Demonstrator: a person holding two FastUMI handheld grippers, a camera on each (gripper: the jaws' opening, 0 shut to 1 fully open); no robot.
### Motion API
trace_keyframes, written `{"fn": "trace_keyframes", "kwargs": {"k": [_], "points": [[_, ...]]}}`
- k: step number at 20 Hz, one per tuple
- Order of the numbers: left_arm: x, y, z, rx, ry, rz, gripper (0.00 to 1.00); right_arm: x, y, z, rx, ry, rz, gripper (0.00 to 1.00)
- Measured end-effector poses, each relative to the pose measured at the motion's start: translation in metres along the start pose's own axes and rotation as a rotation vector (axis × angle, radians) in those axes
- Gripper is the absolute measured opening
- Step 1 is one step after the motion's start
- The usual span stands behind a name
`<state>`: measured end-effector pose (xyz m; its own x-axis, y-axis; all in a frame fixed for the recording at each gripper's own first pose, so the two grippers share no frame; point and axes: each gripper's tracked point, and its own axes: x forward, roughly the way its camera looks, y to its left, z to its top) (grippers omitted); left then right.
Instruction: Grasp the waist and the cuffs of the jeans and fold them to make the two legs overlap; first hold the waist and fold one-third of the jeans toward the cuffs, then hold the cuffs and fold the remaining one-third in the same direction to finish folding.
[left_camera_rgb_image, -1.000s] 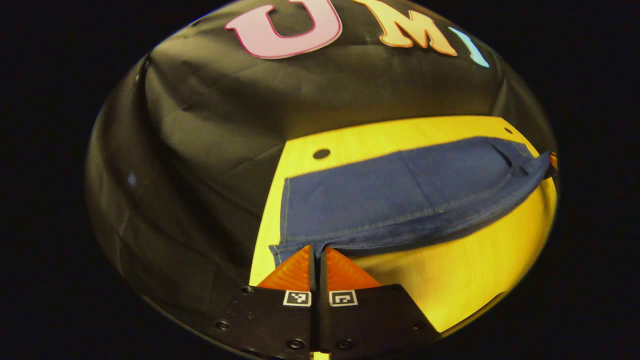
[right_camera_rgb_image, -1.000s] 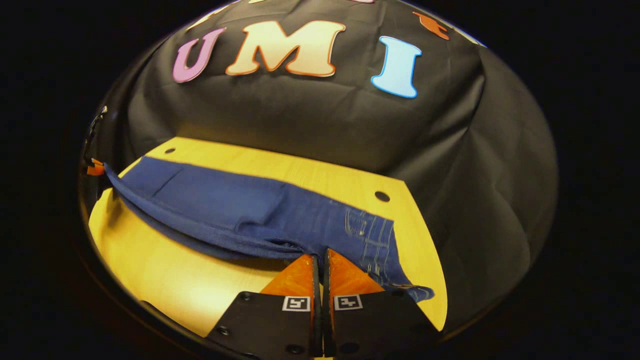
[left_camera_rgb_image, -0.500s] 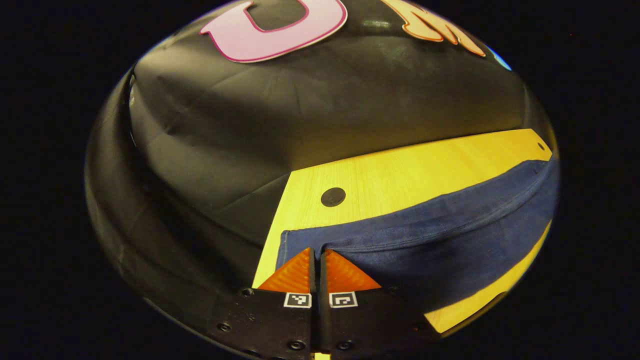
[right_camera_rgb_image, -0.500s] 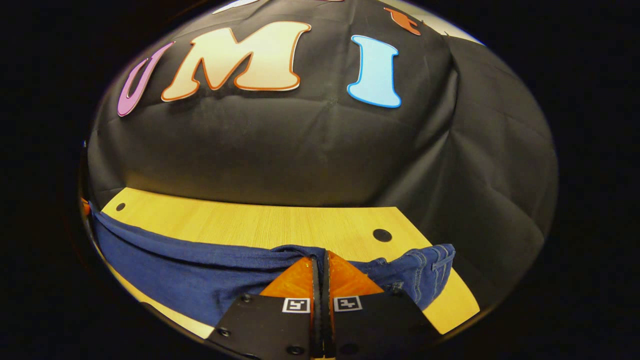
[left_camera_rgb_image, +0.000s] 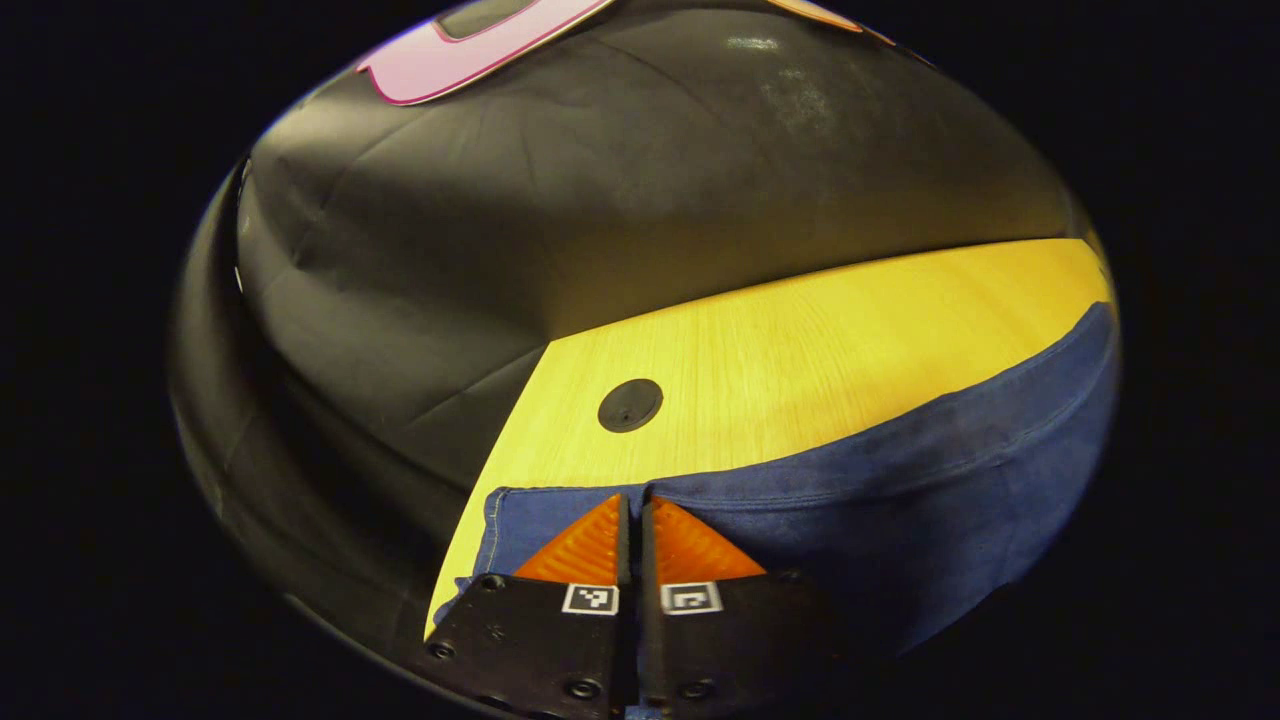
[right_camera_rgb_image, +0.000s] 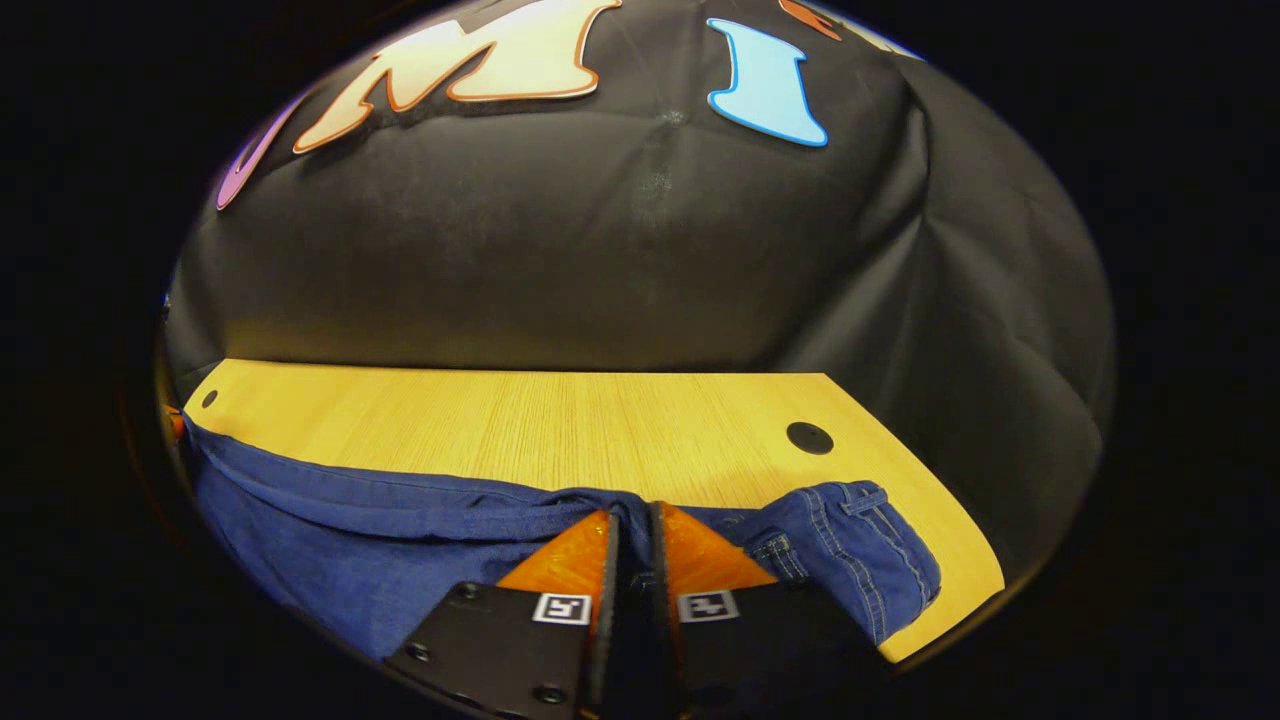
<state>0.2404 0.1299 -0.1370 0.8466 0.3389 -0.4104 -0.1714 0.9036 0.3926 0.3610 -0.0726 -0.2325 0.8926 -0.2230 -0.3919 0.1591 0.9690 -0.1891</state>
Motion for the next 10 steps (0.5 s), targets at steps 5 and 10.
{"fn": "trace_keyframes", "kwargs": {"k": [5,10], "points": [[-0.024,-0.010,0.020,-0.086,-0.078,-0.041,0.95,-0.023,-0.026,0.007,0.075,0.038,0.054,0.99],[-0.072,-0.025,0.030,-0.079,-0.126,-0.100,0.95,-0.063,-0.108,0.020,0.117,0.035,0.026,1.00]]}}
